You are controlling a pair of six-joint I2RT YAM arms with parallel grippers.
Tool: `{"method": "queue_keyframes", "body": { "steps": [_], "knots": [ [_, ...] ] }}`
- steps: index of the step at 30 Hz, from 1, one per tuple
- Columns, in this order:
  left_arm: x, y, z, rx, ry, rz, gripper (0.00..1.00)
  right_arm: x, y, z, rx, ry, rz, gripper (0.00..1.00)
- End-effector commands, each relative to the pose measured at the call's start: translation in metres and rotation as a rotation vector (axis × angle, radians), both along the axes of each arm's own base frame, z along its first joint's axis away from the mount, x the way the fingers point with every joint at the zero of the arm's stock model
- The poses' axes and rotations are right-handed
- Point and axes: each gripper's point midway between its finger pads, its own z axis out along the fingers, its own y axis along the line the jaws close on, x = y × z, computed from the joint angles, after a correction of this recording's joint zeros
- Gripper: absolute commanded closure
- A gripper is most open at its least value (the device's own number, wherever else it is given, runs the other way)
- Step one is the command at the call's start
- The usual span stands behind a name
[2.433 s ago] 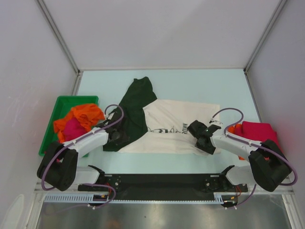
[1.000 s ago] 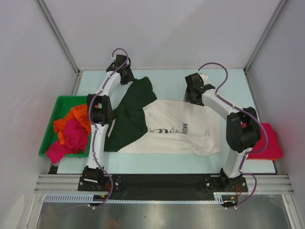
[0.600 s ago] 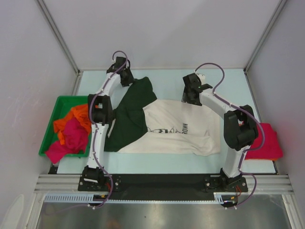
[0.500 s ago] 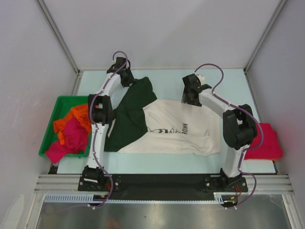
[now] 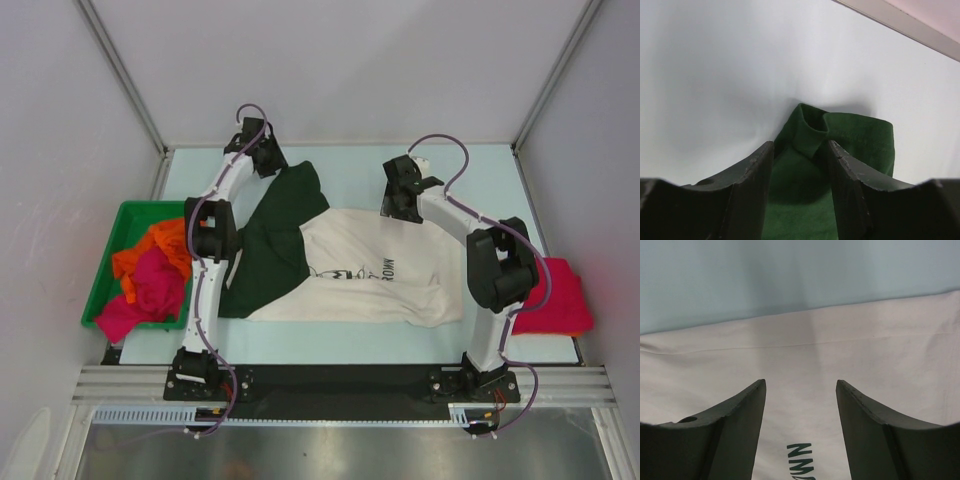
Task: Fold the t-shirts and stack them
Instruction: Grap the side of the flattened tshirt furthest away from the robot with both arms
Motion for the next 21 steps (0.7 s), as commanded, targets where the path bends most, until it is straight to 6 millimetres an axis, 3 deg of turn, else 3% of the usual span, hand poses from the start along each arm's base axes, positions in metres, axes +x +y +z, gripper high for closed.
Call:
{"method": "queue_keyframes", "body": {
  "steps": [1,11,14,15,16,19,20,21],
  "knots": [
    [0.006,-0.018,0.025,-0.045,-0.061,-0.036,0.48,0.011,0.005,0.004,0.023,-0.029,-0.006,0.37],
    [-0.015,-0.019,-0.002,0.108,0.026,-0.052,0.64,0.013,-0.001,0.003,0.039,-0.023,-0.027,0.37],
    [-0.018,-0.015,-0.005,0.141,0.038,-0.033,0.82,0.014,0.0,0.002,0.047,-0.022,-0.029,0.37],
    [-0.019,-0.014,-0.005,0.145,0.04,-0.03,0.95,0.013,0.001,0.001,0.05,-0.019,-0.026,0.37],
    [-0.019,-0.013,-0.005,0.149,0.041,-0.026,1.0,0.014,0.002,0.001,0.052,-0.019,-0.027,0.37],
    [-0.017,-0.011,0.006,0.154,0.01,-0.02,1.0,0.012,0.002,-0.001,0.055,-0.012,-0.023,0.37],
    [-0.01,-0.013,0.031,0.142,-0.059,-0.017,1.0,0.011,0.003,-0.002,0.053,-0.012,-0.023,0.38],
    [-0.014,-0.012,0.028,0.149,-0.055,-0.018,1.0,0.011,0.003,-0.002,0.054,-0.013,-0.021,0.38]
  ]
}}
